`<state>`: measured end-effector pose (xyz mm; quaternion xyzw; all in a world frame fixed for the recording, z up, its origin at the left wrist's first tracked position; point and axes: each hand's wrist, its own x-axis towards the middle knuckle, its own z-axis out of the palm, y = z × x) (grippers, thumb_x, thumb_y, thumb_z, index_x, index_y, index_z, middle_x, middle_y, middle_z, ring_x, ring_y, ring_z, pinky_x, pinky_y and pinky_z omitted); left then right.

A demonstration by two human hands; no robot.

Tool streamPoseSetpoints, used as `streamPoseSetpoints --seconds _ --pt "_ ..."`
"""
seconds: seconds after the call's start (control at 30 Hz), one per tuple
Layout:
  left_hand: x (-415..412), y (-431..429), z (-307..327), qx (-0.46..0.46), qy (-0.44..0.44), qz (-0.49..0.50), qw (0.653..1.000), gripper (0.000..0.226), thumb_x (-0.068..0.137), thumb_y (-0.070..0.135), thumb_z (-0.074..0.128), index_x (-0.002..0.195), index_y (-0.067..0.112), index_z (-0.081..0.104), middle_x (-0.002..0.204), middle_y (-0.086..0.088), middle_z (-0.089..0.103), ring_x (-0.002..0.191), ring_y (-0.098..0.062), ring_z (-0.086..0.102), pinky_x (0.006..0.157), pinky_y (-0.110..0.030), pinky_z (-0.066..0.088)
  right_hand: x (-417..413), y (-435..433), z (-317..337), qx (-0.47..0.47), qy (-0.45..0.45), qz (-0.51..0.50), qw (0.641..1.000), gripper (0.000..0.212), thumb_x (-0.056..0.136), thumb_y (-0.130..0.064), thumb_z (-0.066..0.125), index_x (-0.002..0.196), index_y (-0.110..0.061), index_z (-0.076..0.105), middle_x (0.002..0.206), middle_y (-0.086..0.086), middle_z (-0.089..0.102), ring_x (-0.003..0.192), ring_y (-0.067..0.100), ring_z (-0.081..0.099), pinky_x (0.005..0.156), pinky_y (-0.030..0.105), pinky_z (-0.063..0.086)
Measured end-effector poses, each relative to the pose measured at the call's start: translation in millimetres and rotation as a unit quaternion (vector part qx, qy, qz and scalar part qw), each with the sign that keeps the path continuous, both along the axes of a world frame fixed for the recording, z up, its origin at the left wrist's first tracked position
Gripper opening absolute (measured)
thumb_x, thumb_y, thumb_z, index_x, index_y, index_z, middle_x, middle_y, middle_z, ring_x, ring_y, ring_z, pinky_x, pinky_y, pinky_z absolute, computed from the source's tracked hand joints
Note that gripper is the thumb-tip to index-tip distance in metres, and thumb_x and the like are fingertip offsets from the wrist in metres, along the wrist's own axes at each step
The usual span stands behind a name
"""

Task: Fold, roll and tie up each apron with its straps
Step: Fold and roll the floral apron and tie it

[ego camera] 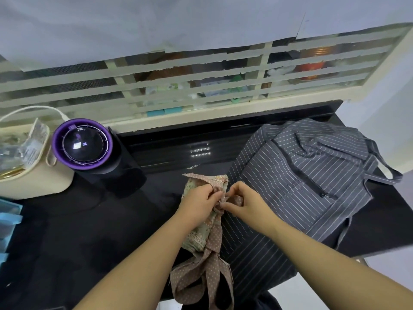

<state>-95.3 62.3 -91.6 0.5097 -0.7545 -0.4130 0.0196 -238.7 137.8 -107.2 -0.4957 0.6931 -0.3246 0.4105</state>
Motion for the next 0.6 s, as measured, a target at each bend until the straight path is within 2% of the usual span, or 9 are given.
streamPoseSetpoints --seconds 0.1,0.17,0.27,0.3,0.37,0.4,0.47,0.53,0.6 --pt "-3 2 -1 -0.011 0.008 0.024 1.0 0.026 0.095 0.039 0.054 0.078 0.018 0.053 0.071 0.005 0.057 0.064 -0.009 0.052 0.058 -0.027 0.042 10 -3 0 -0.017 -0.047 -0.051 0.997 0.018 0.083 -0.012 0.072 0.079 -0.013 0.055 0.066 -0.008 0.056 0.055 -0.004 0.051 0.056 0.012 0.043" --pt "-3 3 -1 -0.002 0.031 0.051 0.998 0.021 0.094 0.039 0.055 0.094 0.018 0.056 0.084 0.005 0.064 0.077 -0.01 0.061 0.07 -0.03 0.051 16 -2 -2 -0.028 -0.064 -0.084 0.994 0.012 0.083 -0.012 0.072 0.08 -0.015 0.061 0.072 -0.009 0.062 0.063 -0.002 0.057 0.062 0.013 0.047" --pt "7 10 3 0.047 0.063 0.026 0.997 0.017 0.094 0.033 0.056 0.107 0.025 0.049 0.094 0.011 0.063 0.09 -0.002 0.06 0.08 -0.026 0.051 21 0 -7 -0.036 -0.043 -0.114 0.992 0.009 0.084 -0.014 0.071 0.086 -0.023 0.069 0.082 -0.013 0.067 0.08 -0.003 0.062 0.074 0.01 0.048" --pt "11 14 3 0.02 0.046 -0.006 0.999 0.019 0.092 0.031 0.058 0.107 0.028 0.047 0.094 0.015 0.06 0.094 -0.001 0.057 0.085 -0.025 0.048 22 1 -7 -0.041 -0.019 -0.109 0.993 0.011 0.085 -0.014 0.07 0.09 -0.024 0.071 0.084 -0.017 0.066 0.083 -0.007 0.061 0.075 0.007 0.046" --pt "19 20 -1 -0.11 -0.009 -0.059 0.992 0.022 0.089 0.03 0.059 0.106 0.032 0.046 0.094 0.019 0.056 0.099 -0.004 0.05 0.092 -0.026 0.039 24 4 -6 -0.06 0.04 -0.065 0.995 0.018 0.086 -0.014 0.069 0.101 -0.023 0.073 0.086 -0.019 0.063 0.082 -0.007 0.059 0.074 0.004 0.042" --pt "21 24 -5 -0.164 -0.012 -0.061 0.985 0.021 0.088 0.03 0.058 0.106 0.032 0.047 0.095 0.017 0.058 0.099 -0.006 0.05 0.093 -0.028 0.037 24 5 -5 -0.07 0.063 -0.032 0.995 0.022 0.087 -0.015 0.068 0.107 -0.023 0.072 0.087 -0.017 0.061 0.08 -0.004 0.057 0.073 0.004 0.041" --pt "19 32 -9 -0.189 0.022 -0.03 0.981 0.019 0.088 0.027 0.056 0.106 0.031 0.049 0.096 0.012 0.059 0.093 -0.009 0.053 0.088 -0.03 0.042 23 7 -7 -0.073 0.093 0.028 0.993 0.031 0.087 -0.015 0.067 0.116 -0.024 0.068 0.089 -0.012 0.056 0.08 -0.001 0.054 0.073 0.005 0.041" --pt "17 39 -13 -0.187 0.051 0.003 0.981 0.019 0.089 0.022 0.056 0.105 0.029 0.05 0.095 0.009 0.058 0.085 -0.01 0.056 0.078 -0.031 0.048 22 9 -10 -0.076 0.128 0.054 0.987 0.03 0.084 -0.016 0.069 0.114 -0.022 0.069 0.09 -0.01 0.052 0.081 0.001 0.052 0.075 0.01 0.043" --pt "18 47 -16 -0.196 0.068 0.018 0.978 0.019 0.089 0.019 0.056 0.106 0.026 0.052 0.094 0.009 0.059 0.082 -0.009 0.057 0.075 -0.03 0.049 22 9 -11 -0.096 0.164 0.054 0.98 0.022 0.082 -0.016 0.071 0.104 -0.017 0.072 0.093 -0.006 0.049 0.082 0.005 0.051 0.075 0.019 0.048"
